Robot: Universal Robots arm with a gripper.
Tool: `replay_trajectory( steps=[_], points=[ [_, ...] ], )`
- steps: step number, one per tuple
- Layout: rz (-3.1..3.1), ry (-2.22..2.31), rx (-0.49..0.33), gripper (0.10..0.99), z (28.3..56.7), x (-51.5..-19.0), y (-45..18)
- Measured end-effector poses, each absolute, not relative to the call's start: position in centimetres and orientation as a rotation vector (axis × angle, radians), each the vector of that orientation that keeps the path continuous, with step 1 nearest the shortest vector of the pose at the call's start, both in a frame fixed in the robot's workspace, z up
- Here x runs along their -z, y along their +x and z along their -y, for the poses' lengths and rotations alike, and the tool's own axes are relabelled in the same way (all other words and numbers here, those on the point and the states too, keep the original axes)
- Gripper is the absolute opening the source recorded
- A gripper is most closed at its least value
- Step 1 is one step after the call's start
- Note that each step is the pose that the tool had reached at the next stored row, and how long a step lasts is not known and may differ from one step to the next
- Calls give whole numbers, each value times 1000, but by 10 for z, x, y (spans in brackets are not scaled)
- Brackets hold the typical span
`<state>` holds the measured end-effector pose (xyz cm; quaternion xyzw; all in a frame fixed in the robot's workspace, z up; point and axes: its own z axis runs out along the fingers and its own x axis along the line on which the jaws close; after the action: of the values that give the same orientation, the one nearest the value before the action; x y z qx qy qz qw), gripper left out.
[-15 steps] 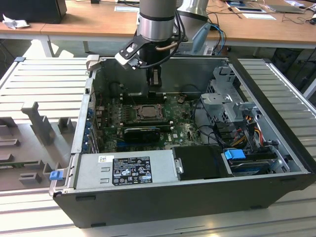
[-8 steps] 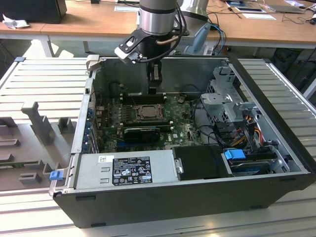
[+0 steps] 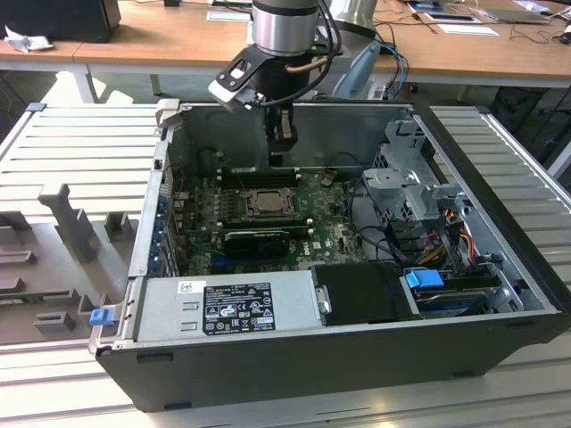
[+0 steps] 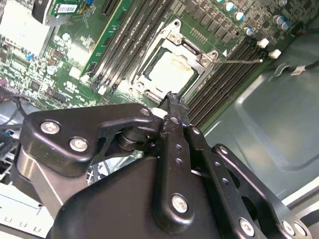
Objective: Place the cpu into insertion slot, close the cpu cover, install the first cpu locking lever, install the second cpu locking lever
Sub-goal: 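Install the first cpu locking lever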
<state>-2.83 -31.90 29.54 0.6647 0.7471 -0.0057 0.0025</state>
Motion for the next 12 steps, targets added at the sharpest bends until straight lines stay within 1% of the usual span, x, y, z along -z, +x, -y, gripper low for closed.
replay_trajectory(
  steps=[12],
  points=[
    [-2451, 1956, 17, 106, 319, -295, -28]
  ],
)
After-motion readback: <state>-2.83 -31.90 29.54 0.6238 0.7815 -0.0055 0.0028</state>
